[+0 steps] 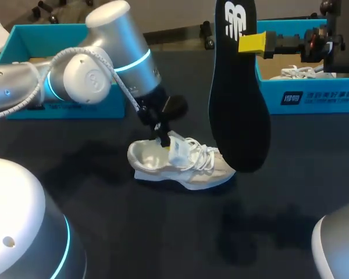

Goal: Take the shoe out of the shoebox, open the shoe tongue, remove and reinsert the insole, then place the shoe into the shoebox

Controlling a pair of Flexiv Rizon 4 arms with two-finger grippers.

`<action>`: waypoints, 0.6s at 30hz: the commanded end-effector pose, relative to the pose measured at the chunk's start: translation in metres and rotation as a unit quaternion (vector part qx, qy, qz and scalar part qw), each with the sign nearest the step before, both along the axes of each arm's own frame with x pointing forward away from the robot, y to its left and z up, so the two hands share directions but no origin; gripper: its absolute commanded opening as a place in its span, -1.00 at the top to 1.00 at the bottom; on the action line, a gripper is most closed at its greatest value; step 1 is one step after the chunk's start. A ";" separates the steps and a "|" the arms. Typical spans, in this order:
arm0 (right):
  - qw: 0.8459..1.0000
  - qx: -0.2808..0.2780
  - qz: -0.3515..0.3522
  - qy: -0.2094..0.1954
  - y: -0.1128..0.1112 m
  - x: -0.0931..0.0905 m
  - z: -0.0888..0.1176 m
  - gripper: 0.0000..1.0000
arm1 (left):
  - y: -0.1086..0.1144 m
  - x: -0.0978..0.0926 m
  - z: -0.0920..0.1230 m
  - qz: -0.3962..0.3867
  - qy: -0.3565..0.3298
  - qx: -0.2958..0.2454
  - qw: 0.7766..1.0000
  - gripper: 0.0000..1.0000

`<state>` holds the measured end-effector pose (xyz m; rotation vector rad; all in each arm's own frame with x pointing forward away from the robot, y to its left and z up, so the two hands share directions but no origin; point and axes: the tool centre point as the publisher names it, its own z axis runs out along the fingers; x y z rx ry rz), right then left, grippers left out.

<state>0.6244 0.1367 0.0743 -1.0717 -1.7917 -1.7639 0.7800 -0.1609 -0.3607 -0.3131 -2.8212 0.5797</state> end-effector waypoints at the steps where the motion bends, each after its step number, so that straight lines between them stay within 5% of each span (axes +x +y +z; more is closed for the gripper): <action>1: 1.000 -0.002 0.001 0.002 0.004 0.004 0.001 1.00 | 0.007 0.004 0.011 -0.010 0.009 -0.015 1.000 1.00; 8: 1.000 -0.002 0.001 0.002 0.004 0.004 0.001 1.00 | 0.006 0.002 0.030 -0.058 -0.010 -0.035 0.998 1.00; 18: 1.000 -0.002 0.001 0.002 0.004 0.004 0.001 1.00 | 0.006 0.002 0.030 -0.058 -0.010 -0.035 0.998 1.00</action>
